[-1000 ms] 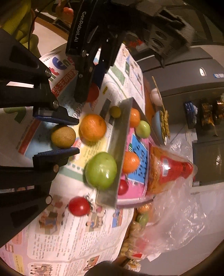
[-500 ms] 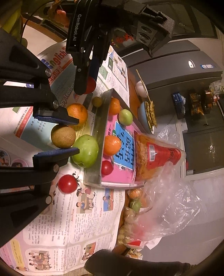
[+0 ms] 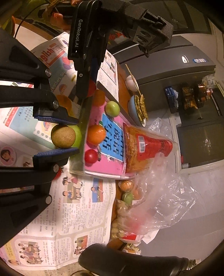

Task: Organize fruits
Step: 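Lift the red tomato toward the pink book with the left tool while the right tool carries the kiwi, then lower and release the red tomato on the book with the left tool while the right tool releases the kiwi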

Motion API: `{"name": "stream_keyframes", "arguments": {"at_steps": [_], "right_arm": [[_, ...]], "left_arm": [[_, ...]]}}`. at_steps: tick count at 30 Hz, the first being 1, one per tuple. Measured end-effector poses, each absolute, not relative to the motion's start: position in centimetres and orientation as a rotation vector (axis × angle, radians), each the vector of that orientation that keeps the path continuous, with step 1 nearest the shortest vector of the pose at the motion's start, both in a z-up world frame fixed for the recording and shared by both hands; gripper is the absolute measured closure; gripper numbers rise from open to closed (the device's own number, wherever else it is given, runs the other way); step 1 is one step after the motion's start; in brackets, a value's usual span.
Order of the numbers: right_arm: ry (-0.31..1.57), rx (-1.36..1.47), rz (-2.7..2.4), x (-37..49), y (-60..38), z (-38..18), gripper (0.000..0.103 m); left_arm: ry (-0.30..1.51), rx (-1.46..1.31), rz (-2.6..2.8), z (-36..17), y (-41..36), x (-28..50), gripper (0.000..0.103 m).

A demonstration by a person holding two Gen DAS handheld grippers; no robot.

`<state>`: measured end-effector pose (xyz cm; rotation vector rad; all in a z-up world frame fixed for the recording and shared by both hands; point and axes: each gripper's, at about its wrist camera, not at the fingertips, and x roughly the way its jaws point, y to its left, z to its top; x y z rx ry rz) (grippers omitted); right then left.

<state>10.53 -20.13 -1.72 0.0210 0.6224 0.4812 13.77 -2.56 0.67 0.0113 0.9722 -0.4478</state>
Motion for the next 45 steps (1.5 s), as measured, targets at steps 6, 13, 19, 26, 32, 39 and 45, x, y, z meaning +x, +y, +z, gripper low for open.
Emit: {"name": "stream_keyframes", "arguments": {"at_steps": [6,13,19,26,32,39,45], "right_arm": [[0.608,0.030,0.470,11.9,-20.1,-0.9,0.076],[0.585,0.040,0.455,13.4,-20.5,0.2,0.076],[0.582,0.058,0.439,14.6,-20.9,0.5,0.076],[0.596,0.053,0.438,15.8,-20.9,0.1,0.076],[0.616,0.084,0.423,16.8,-21.7,-0.7,0.076],[0.619,0.072,0.407,17.0,-21.9,-0.7,0.076],[0.636,0.044,0.414,17.4,-21.0,-1.4,0.076]], "left_arm": [[0.967,0.011,-0.415,0.9,-2.7,15.7,0.070],[0.969,-0.002,-0.367,0.4,-2.5,17.7,0.070],[0.979,0.005,-0.341,-0.3,-2.6,18.9,0.070],[0.998,-0.008,-0.322,-1.3,-2.4,20.0,0.070],[1.003,0.005,-0.317,-1.6,-2.5,20.4,0.070],[1.000,0.013,-0.325,-1.6,-2.7,20.4,0.070],[0.994,0.027,-0.331,-1.6,-3.1,20.8,0.070]]}}
